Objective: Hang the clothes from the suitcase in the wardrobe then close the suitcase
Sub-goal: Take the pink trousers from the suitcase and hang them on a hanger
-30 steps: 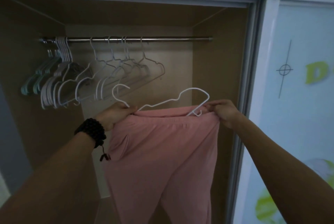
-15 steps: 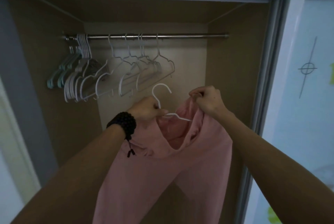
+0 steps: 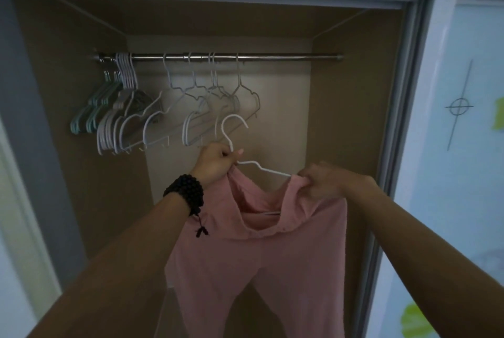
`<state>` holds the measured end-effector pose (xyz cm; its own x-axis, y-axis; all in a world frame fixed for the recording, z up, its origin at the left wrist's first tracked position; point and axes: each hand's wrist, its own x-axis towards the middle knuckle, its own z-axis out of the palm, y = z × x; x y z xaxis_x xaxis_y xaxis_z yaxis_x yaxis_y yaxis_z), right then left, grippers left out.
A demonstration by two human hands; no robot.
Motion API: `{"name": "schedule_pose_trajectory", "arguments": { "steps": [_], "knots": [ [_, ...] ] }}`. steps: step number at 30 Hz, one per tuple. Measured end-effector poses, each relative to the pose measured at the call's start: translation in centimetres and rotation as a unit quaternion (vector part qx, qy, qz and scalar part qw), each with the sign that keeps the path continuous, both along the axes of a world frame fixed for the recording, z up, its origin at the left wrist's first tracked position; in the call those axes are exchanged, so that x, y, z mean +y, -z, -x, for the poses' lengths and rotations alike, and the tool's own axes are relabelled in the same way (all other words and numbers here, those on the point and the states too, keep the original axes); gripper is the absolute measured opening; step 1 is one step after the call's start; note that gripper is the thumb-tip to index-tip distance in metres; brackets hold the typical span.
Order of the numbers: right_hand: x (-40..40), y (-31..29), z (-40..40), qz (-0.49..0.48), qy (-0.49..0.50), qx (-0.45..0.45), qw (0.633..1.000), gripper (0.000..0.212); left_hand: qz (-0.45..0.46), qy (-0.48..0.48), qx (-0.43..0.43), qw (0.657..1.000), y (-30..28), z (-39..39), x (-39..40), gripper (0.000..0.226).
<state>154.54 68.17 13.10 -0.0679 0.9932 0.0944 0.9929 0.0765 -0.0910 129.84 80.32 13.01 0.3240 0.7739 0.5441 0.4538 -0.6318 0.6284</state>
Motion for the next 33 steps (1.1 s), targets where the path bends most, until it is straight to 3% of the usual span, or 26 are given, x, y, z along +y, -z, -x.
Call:
{"name": "schedule_pose_trajectory", "arguments": {
  "steps": [2, 4, 7, 10, 13, 18, 22, 25, 28, 31, 33],
  "knots": [
    [0.9, 0.3, 0.4, -0.072, -0.01, -0.013, 0.997, 0.015, -0.006, 0.015, 0.008, 1.0, 0.0, -0.6, -0.1, 0.05],
    [1.3, 0.4, 0.5, -0.12, -0.057, 0.055, 0.99, 0.016, -0.004, 0.054, 0.002, 0.999, 0.1, -0.4, -0.1, 0.048],
    [1.1, 0.7, -0.7, -0.165, -0.059, 0.113, 0.978, 0.02, -0.007, 0.131, 0.046, 0.99, 0.8, 0.9, 0.3, 0.02],
    [0.7, 0.9, -1.8, -0.182, -0.027, 0.129, 0.974, 0.028, 0.006, 0.124, 0.115, 0.986, 2.2, 2.7, 1.5, 0.026],
    [0.2, 0.9, -2.2, -0.174, -0.007, 0.137, 0.975, 0.026, 0.0, 0.127, 0.152, 0.98, 3.8, 4.3, 2.2, 0.012],
    [-0.4, 1.0, -3.3, -0.184, -0.005, 0.144, 0.972, 0.021, 0.024, 0.128, 0.093, 0.987, 5.2, 6.8, 3.4, 0.023],
    [-0.1, 0.9, -2.9, -0.186, -0.01, 0.133, 0.973, 0.027, 0.038, 0.082, 0.109, 0.99, 4.3, 6.8, 3.7, 0.023],
    [0.2, 0.9, -2.7, -0.186, 0.008, 0.138, 0.973, 0.025, 0.06, 0.092, 0.131, 0.985, 3.3, 5.3, 2.0, 0.042],
    [0.5, 0.8, -2.0, -0.193, 0.016, 0.149, 0.97, 0.021, -0.009, 0.117, 0.16, 0.98, 3.2, 2.7, 0.6, 0.033],
    [0.5, 0.4, -1.8, -0.208, 0.038, 0.139, 0.967, 0.02, -0.031, 0.138, 0.127, 0.982, 3.5, 1.5, 0.4, 0.035],
    [0.2, -0.1, -1.8, -0.253, 0.033, 0.116, 0.96, 0.02, -0.04, 0.128, 0.151, 0.979, 3.9, 1.6, 0.6, 0.037]
  ]
}}
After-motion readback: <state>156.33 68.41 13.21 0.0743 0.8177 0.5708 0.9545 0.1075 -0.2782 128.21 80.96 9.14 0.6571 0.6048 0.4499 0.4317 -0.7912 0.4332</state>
